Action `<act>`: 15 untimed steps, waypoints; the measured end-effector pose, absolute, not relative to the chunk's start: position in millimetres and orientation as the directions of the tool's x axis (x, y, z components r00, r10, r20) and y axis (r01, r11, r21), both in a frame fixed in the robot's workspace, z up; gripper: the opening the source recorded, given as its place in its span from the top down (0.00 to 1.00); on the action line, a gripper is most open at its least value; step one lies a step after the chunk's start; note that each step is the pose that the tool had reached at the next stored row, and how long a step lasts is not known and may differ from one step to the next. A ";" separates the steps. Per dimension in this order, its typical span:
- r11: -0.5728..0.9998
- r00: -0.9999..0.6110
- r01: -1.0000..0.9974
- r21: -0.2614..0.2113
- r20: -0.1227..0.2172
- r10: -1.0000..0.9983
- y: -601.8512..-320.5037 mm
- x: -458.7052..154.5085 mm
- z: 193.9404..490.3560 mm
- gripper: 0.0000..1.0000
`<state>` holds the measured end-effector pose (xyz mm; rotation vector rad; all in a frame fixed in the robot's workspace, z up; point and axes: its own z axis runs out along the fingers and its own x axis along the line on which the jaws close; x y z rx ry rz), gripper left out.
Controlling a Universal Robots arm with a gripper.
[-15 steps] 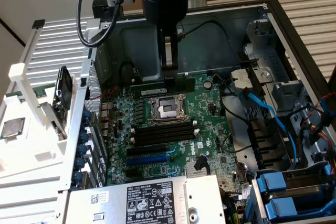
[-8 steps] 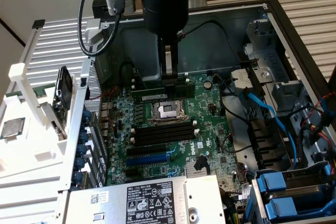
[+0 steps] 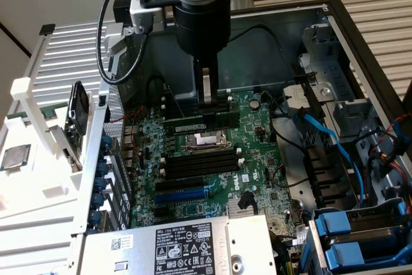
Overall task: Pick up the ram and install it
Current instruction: 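Insert the ram into the slot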
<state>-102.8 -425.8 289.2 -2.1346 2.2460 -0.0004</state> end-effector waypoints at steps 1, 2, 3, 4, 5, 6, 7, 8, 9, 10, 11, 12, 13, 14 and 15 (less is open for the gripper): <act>0.051 -0.050 -0.998 -0.032 -0.032 -0.998 -425.9 -103.3 288.2 0.88; 0.051 -0.050 -0.998 -0.034 -0.032 -0.998 -426.0 -103.7 287.2 0.88; 0.051 -0.050 -0.998 -0.035 -0.032 -0.998 -427.0 -103.7 285.8 0.88; 0.051 -0.050 -0.998 -0.035 -0.033 -0.998 -427.9 -103.8 285.0 0.88; 0.051 -0.050 -0.998 -0.035 -0.034 -0.998 -428.5 -103.8 284.2 0.88; 0.051 -0.050 -0.998 -0.035 -0.034 -0.998 -429.3 -103.8 283.6 0.88; 0.051 -0.050 -0.998 -0.035 -0.035 -0.998 -430.0 -103.8 283.0 0.88; 0.051 -0.050 -0.998 -0.035 -0.035 -0.998 -430.3 -103.8 282.3 0.88; 0.052 -0.050 -0.998 -0.035 -0.035 -0.998 -430.8 -103.8 281.6 0.88; 0.051 -0.050 -0.998 -0.035 -0.036 -0.998 -431.2 -103.8 280.9 0.88; 0.051 -0.050 -0.998 -0.035 -0.036 -0.998 -431.8 -103.8 280.2 0.88; 0.051 -0.050 -0.998 -0.034 -0.037 -0.998 -432.5 -103.8 279.6 0.88; 0.051 -0.050 -0.998 -0.034 -0.037 -0.998 -433.1 -103.8 278.9 0.88; 0.051 -0.050 -0.998 -0.034 -0.038 -0.998 -433.6 -103.8 278.2 0.88; 0.052 -0.050 -0.998 -0.034 -0.038 -0.998 -434.0 -103.8 277.3 0.88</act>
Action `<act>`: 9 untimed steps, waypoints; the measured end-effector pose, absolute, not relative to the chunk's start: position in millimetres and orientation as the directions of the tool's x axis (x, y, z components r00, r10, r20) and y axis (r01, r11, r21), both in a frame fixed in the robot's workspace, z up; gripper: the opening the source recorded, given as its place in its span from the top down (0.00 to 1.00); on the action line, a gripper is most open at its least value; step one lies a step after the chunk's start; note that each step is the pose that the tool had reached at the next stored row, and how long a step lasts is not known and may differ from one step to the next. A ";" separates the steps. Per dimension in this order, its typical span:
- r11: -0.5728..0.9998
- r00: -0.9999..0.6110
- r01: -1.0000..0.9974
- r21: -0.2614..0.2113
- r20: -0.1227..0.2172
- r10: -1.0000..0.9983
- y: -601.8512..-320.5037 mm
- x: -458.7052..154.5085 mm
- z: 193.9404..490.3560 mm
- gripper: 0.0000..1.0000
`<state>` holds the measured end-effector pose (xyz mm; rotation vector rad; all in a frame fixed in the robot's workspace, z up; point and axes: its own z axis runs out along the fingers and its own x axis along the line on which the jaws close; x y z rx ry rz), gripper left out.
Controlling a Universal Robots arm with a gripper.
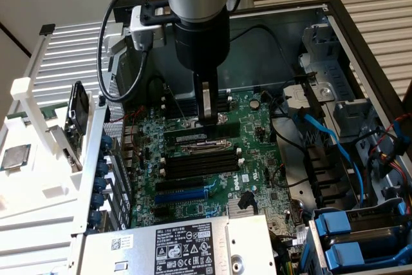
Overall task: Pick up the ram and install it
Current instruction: 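Insert the ram into the slot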
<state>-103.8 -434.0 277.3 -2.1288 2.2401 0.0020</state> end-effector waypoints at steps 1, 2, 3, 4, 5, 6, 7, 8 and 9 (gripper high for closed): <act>0.052 -0.050 -0.998 -0.034 -0.039 -0.998 -434.6 -103.8 276.5 0.88; 0.052 -0.050 -0.998 -0.034 -0.039 -0.998 -435.3 -103.8 275.9 0.88; 0.052 -0.050 -0.998 -0.034 -0.041 -0.998 -436.3 -103.8 275.2 0.88; 0.052 -0.050 -0.998 -0.034 -0.042 -0.998 -437.4 -103.8 274.5 0.88; 0.052 -0.050 -0.998 -0.034 -0.043 -0.998 -438.0 -103.8 273.6 0.88; 0.052 -0.050 -0.998 -0.034 -0.044 -0.998 -438.7 -103.8 272.7 0.88; 0.052 -0.050 -0.998 -0.034 -0.044 -0.998 -439.6 -103.8 271.7 0.88; 0.052 -0.050 -0.998 -0.034 -0.045 -0.998 -440.3 -103.8 270.6 0.88; 0.052 -0.050 -0.998 -0.034 -0.046 -0.998 -440.7 -103.8 269.5 0.88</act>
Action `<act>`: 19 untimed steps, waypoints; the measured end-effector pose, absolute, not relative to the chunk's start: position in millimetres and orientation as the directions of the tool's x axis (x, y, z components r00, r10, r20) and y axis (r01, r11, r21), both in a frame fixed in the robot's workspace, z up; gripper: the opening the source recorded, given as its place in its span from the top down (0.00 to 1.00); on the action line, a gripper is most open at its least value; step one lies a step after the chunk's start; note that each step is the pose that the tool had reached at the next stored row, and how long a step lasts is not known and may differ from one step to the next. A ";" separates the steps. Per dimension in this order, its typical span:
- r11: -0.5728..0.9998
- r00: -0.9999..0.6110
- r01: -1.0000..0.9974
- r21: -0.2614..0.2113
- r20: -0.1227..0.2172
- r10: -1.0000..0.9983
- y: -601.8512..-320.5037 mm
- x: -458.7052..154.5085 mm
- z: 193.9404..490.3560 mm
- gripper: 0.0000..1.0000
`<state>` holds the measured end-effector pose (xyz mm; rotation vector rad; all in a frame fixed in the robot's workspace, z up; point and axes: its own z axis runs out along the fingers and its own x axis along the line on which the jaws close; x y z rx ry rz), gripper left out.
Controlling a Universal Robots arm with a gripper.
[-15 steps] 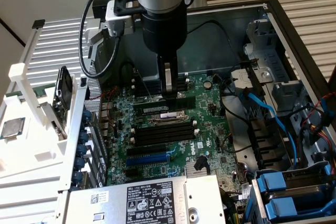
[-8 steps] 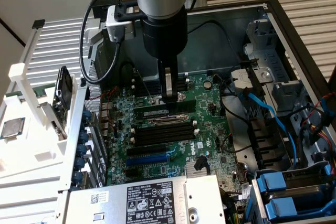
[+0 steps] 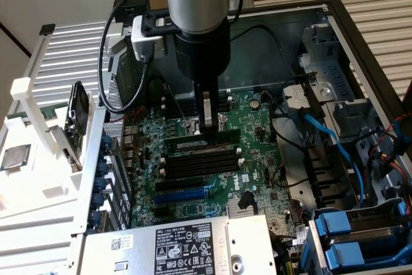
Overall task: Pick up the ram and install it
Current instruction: 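Insert the ram into the slot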
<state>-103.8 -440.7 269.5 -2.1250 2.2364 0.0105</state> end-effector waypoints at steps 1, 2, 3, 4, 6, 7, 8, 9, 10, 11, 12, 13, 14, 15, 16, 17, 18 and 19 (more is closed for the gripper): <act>0.052 -0.050 -0.998 -0.034 -0.046 -0.998 -441.1 -103.8 268.2 0.88; 0.052 -0.050 -0.998 -0.034 -0.046 -0.998 -441.3 -103.9 266.8 0.88; 0.052 -0.050 -0.998 -0.034 -0.046 -0.998 -441.3 -103.9 265.5 0.88; 0.052 -0.050 -0.998 -0.034 -0.046 -0.998 -441.3 -103.8 263.9 0.88; 0.051 -0.050 -0.998 -0.034 -0.046 -0.998 -441.3 -103.8 261.6 0.88; 0.051 -0.049 -0.998 -0.034 -0.046 -0.998 -441.3 -103.8 260.7 0.88; 0.050 -0.048 -0.998 -0.034 -0.047 -0.998 -441.4 -103.8 260.1 0.88; 0.049 -0.047 -0.998 -0.034 -0.047 -0.998 -441.4 -103.8 259.7 0.88; 0.047 -0.045 -0.998 -0.034 -0.047 -0.998 -441.4 -103.8 259.3 0.88; 0.046 -0.044 -0.998 -0.034 -0.047 -0.998 -441.4 -103.8 258.8 0.88; 0.045 -0.043 -0.998 -0.034 -0.047 -0.998 -441.4 -103.8 258.4 0.88; 0.043 -0.041 -0.999 -0.034 -0.047 -0.998 -441.4 -103.9 258.0 0.88; 0.041 -0.039 -0.999 -0.034 -0.047 -0.998 -441.5 -103.9 257.8 0.88; 0.038 -0.037 -0.999 -0.034 -0.047 -0.998 -441.5 -104.0 257.6 0.88; 0.036 -0.034 -0.999 -0.034 -0.047 -0.998 -441.4 -104.1 257.3 0.88; 0.033 -0.031 -0.999 -0.034 -0.047 -0.998 -441.4 -104.2 257.1 0.88; 0.030 -0.028 -0.999 -0.034 -0.047 -0.998 -441.4 -104.2 256.7 0.88; 0.027 -0.026 -0.999 -0.034 -0.047 -0.999 -441.4 -104.3 256.3 0.88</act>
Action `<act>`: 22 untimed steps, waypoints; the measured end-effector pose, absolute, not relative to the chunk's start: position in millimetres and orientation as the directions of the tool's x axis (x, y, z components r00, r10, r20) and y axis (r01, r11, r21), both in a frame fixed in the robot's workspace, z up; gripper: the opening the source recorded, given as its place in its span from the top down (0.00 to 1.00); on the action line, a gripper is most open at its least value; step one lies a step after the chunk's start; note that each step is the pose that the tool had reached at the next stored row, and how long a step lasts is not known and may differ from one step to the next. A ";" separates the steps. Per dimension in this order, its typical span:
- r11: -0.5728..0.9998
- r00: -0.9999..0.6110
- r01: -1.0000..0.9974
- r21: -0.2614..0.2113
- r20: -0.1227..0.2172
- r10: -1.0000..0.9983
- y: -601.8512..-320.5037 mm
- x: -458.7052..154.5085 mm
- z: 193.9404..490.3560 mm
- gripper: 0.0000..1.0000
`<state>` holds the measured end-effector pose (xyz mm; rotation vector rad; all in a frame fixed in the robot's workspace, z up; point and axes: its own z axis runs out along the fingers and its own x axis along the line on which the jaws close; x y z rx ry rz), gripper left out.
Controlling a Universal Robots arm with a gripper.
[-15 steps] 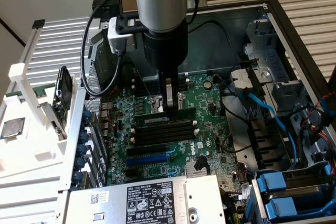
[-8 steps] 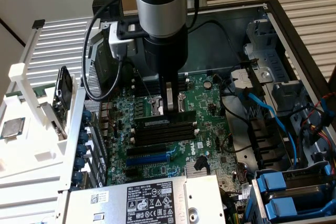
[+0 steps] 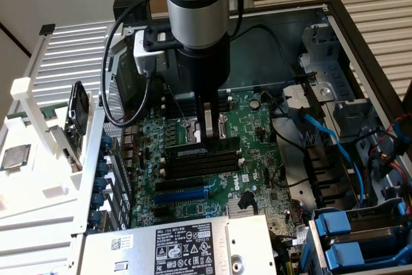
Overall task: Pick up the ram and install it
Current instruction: 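Insert the ram into the slot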
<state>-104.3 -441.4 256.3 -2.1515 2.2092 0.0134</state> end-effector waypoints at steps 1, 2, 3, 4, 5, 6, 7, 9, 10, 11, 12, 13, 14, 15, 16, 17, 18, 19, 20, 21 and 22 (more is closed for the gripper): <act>0.025 -0.023 -0.999 -0.034 -0.047 -0.999 -441.4 -104.3 255.0 0.88; 0.024 -0.023 -0.999 -0.033 -0.047 -0.999 -441.4 -104.4 254.5 0.88; 0.024 -0.022 -0.999 -0.031 -0.047 -0.999 -441.4 -104.4 254.3 0.88; 0.023 -0.022 -0.999 -0.029 -0.047 -0.999 -441.4 -104.4 254.0 0.88; 0.023 -0.022 -0.999 -0.027 -0.048 -0.999 -441.4 -104.4 253.7 0.88; 0.022 -0.021 -0.999 -0.023 -0.050 -0.999 -441.4 -104.4 252.5 0.88; 0.022 -0.021 -1.000 -0.021 -0.051 -0.998 -441.4 -104.3 251.9 0.88; 0.021 -0.020 -1.000 -0.018 -0.051 -0.998 -441.4 -104.3 251.0 0.88; 0.019 -0.018 -1.000 -0.017 -0.051 -0.999 -441.4 -104.2 250.6 0.88; 0.018 -0.017 -1.000 -0.016 -0.051 -0.999 -441.4 -103.9 250.5 0.88; 0.016 -0.015 -1.000 -0.014 -0.051 -0.999 -441.4 -103.5 250.3 0.88; 0.014 -0.013 -1.000 -0.012 -0.052 -0.999 -441.4 -102.8 250.1 0.88; 0.011 -0.011 -1.000 -0.010 -0.052 -0.999 -441.4 -102.3 250.1 0.88; 0.008 -0.008 -1.000 -0.009 -0.052 -0.999 -441.5 -101.8 250.0 0.88; 0.005 -0.005 -1.000 -0.008 -0.052 -0.999 -441.5 -101.6 249.9 0.88; 0.002 -0.001 -1.000 -0.007 -0.052 -0.999 -441.5 -101.6 249.9 0.88; -0.001 0.002 -1.000 -0.007 -0.053 -0.999 -441.4 -101.6 249.7 0.88; -0.003 0.003 -1.000 -0.007 -0.053 -0.999 -441.4 -101.6 249.5 0.88; -0.003 0.003 -1.000 -0.006 -0.053 -0.999 -441.4 -101.5 249.4 0.88; -0.003 0.003 -1.000 -0.006 -0.053 -0.999 -441.4 -101.6 249.4 0.88; -0.003 0.003 -1.000 -0.007 -0.053 -0.999 -441.4 -101.5 249.0 0.88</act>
